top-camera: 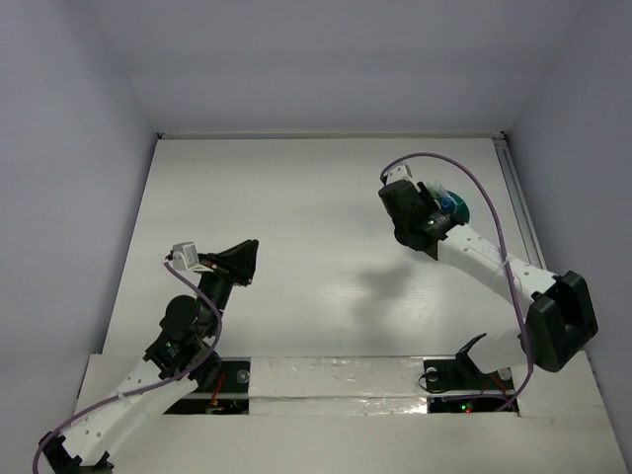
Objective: Sort the stationery into containers
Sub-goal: Place the pen in the storage box.
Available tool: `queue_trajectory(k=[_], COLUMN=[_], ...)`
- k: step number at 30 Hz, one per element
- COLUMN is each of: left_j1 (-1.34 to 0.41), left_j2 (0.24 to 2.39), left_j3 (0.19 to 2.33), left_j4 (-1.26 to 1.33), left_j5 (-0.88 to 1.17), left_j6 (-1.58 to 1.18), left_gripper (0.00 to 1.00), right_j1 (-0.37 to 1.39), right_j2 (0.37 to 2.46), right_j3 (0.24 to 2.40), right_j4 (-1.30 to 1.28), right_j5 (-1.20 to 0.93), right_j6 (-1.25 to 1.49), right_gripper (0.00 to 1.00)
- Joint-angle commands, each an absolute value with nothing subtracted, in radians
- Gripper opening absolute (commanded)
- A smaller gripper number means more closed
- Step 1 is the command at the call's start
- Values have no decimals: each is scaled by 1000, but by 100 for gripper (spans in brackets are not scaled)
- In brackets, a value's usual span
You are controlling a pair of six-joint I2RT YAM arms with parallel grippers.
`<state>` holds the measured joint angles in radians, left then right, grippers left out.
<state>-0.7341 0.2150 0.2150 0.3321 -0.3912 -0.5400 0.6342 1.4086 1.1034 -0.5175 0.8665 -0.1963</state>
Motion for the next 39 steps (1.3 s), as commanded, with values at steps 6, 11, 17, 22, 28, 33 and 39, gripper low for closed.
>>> queue_trajectory(k=[6,11,17,22,28,33,39], left_j1=[-741,-741,-741,-741,-741,-741,-741], left_j2=[160,158,153,149,143,144,130], left_j3=[202,207,206,207,206,206,209], left_j4=[360,354,353,350,345,345,330], left_j5=[-382,-385,-384,-383,-388,-388,-405], left_j6=[-545,-543,-545,-545,-543,-543,-538], left_gripper=[18,18,18,18,18,18,18], right_j1=[574,555,532,514,514,514,514], right_j2=[1348,1299,1289,1302,1318,1310,1324], right_j3=[990,871,842,844,847,839,848], right_j4=[-292,-92,-81,-100,-104,-106,-153], right_j5=[847,790,742,718,721,719,700], right_j6=[-420,-552,-552,-537,-534,-522,-485], right_gripper=[10,10,12,14,15,18,20])
